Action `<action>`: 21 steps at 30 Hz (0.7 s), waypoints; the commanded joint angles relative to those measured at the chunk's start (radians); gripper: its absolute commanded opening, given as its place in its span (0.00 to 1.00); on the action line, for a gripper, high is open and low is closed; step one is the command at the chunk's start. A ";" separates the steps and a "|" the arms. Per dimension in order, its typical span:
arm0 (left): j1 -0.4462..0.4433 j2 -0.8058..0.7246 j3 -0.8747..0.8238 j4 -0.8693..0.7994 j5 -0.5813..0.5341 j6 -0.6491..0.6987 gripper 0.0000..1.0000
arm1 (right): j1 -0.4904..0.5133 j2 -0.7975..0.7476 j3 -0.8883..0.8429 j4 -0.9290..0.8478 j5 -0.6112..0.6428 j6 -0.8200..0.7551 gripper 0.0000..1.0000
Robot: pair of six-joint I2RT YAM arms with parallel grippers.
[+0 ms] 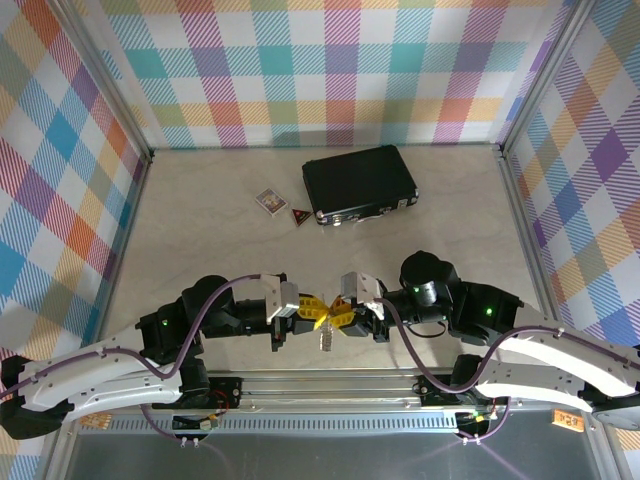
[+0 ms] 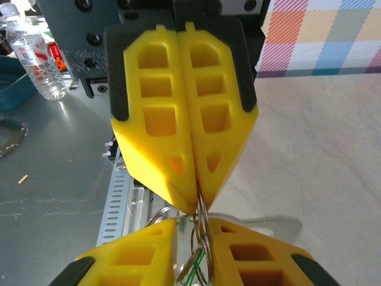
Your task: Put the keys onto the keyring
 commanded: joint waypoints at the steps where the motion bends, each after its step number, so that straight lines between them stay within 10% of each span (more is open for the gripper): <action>1: 0.000 -0.003 -0.008 0.079 0.025 -0.015 0.00 | 0.009 -0.022 -0.009 0.058 -0.037 0.018 0.26; 21: 0.000 -0.010 -0.022 0.099 0.051 -0.036 0.00 | 0.009 -0.059 -0.049 0.078 0.023 0.017 0.09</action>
